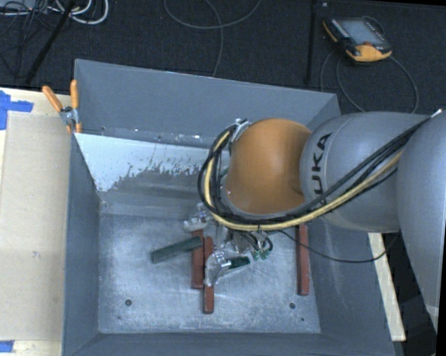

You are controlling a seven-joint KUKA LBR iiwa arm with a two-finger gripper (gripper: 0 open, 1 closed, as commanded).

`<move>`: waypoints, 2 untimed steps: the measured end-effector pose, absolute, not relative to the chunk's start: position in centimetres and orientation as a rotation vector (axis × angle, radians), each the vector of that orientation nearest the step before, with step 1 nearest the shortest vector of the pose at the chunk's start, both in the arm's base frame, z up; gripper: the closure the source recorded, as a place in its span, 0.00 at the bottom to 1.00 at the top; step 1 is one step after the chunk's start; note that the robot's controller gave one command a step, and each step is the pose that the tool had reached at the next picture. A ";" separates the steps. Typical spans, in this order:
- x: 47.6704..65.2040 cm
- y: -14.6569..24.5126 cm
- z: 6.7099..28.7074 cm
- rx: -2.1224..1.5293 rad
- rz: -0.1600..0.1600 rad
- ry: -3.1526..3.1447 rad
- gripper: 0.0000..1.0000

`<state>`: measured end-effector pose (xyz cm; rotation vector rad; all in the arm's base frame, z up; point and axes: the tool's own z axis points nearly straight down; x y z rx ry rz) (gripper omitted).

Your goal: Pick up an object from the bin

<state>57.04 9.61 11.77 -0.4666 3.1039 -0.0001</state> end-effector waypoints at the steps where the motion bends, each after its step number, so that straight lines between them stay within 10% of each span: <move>1: 59.0 11.5 11.9 -0.611 0.002 3.081 0.00; 2: 59.9 12.6 11.1 -0.665 0.000 3.069 0.00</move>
Offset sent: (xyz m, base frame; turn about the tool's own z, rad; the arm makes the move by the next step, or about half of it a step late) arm 0.0332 0.0335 -0.0120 -0.2130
